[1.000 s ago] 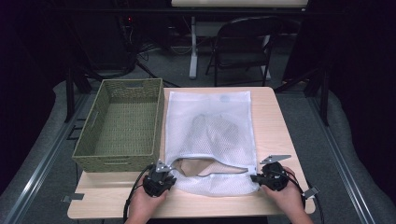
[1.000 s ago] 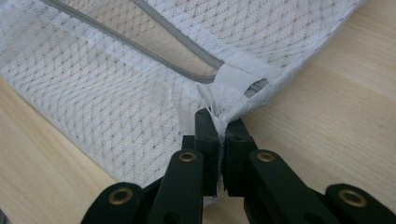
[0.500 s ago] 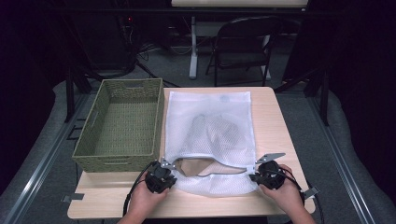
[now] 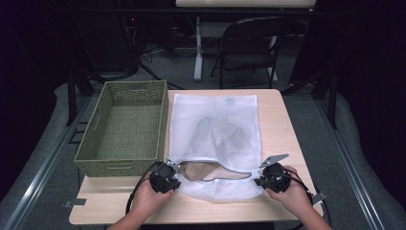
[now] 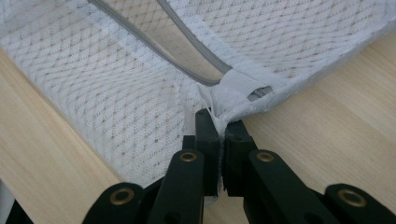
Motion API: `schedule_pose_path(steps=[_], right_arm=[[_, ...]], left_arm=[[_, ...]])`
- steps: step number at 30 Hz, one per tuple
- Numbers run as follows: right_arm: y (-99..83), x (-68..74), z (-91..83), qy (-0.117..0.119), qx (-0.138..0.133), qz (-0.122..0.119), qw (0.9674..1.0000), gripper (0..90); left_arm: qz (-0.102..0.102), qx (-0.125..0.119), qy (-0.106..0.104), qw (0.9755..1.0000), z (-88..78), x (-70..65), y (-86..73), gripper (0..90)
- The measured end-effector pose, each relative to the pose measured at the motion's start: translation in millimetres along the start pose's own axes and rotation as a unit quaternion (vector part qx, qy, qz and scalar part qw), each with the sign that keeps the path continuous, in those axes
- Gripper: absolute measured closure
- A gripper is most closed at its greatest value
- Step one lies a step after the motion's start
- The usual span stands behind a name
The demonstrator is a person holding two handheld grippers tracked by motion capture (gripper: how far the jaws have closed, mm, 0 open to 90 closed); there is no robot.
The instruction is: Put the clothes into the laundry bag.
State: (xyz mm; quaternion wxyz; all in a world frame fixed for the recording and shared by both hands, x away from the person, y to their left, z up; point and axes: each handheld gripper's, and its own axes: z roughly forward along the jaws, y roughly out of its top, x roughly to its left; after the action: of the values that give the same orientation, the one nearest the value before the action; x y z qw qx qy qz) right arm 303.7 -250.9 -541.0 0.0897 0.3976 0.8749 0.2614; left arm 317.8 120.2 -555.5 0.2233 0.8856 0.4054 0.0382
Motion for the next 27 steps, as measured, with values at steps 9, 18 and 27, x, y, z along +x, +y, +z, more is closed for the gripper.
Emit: schedule_pose_path(steps=[9,18,27], right_arm=[[11.1,2.7,-3.7,0.001,0.021,-0.039,0.999,87.3],[19.2,0.0,-8.3,0.012,0.052,-0.063,0.9966,87.3],[22.5,-3.6,-11.8,0.009,0.065,-0.072,0.9952,87.5]], left_arm=[[0.022,0.027,0.009,0.9993,-2.1,-1.7,8.5,84.7],[0.027,0.048,0.004,0.9985,-4.6,-1.9,14.8,85.0],[0.043,0.063,0.007,0.9971,-11.6,-3.4,19.8,85.3]])
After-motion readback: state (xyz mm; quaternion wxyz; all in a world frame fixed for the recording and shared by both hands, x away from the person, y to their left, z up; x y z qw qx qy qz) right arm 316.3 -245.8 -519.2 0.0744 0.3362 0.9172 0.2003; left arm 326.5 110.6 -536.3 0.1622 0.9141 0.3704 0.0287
